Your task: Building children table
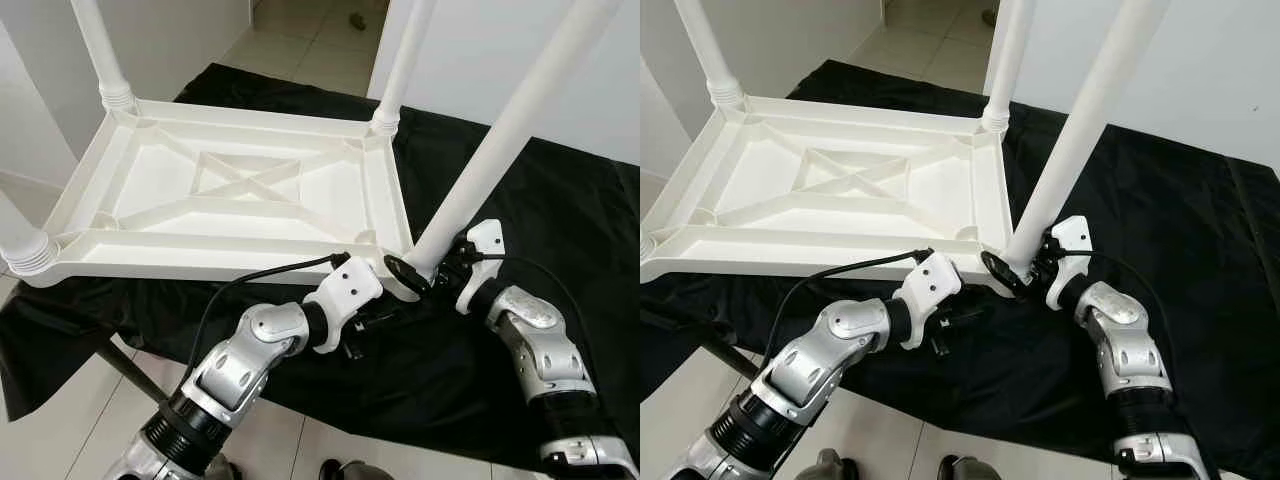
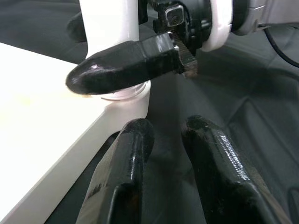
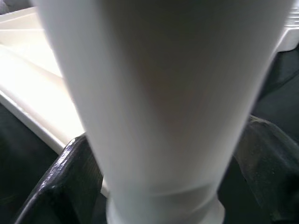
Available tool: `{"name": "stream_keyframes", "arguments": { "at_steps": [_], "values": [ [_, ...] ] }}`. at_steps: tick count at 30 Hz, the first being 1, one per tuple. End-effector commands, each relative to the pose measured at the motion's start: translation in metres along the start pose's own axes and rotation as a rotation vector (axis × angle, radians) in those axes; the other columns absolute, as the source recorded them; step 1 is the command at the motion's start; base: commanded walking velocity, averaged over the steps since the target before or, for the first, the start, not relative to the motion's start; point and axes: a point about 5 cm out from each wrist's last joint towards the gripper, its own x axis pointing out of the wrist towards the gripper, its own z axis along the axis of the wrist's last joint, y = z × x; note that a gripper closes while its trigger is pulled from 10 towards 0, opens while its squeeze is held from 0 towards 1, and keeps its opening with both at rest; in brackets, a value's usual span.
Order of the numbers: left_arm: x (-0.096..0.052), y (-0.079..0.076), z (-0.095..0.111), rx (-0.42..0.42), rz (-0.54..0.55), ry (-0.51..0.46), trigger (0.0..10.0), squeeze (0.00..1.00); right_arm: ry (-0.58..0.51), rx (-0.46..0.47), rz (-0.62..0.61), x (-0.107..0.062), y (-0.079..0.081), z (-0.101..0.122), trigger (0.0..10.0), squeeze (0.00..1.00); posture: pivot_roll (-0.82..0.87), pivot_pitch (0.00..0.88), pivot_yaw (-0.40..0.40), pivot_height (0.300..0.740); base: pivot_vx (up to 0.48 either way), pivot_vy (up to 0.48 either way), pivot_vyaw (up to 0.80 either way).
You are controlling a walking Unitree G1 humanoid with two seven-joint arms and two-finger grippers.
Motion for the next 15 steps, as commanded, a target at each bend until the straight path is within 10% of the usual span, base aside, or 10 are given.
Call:
{"name": "stream_keyframes", "arguments": {
  "at_steps": [1,4,7,10,11,15],
  "values": [
    [-0.0012,-0.0057,0.0002,-0.013,-0.079,-0.004,10.0,0.0,0.016,0.0,0.012,0.0,0.0007,-0.0048,10.0,0.0,0.05,0.119,-0.069,0.74,0.0,0.0,0.0],
    [-0.0018,-0.0055,-0.0001,-0.016,-0.079,-0.004,10.0,0.0,0.007,0.009,0.006,0.0012,-0.0012,-0.0051,10.0,0.0,0.05,0.118,-0.071,0.74,0.0,0.0,0.0],
    [-0.0021,-0.0048,-0.0003,-0.016,-0.077,-0.003,10.0,0.0,-0.021,0.023,0.007,0.0033,-0.0047,-0.0032,3.9,0.0,0.05,0.114,-0.069,0.74,0.0,0.0,0.0],
    [-0.002,-0.0044,-0.0002,-0.015,-0.078,-0.003,10.0,0.0,-0.03,0.026,0.008,0.0041,-0.0057,-0.0026,3.0,0.0,0.05,0.114,-0.068,0.74,0.0,0.0,0.0],
    [-0.0019,-0.0041,0.0,-0.015,-0.079,-0.003,10.0,0.0,-0.045,0.033,0.012,0.0041,-0.0058,-0.0012,0.0,0.0,0.05,0.109,-0.067,0.74,0.0,0.0,0.0],
    [-0.0017,-0.0037,0.0003,-0.017,-0.081,-0.002,10.0,0.0,-0.068,0.053,0.014,0.0042,-0.0075,-0.0002,0.0,0.0,0.05,0.104,-0.065,0.74,0.0,0.0,0.0]
  ]
}}
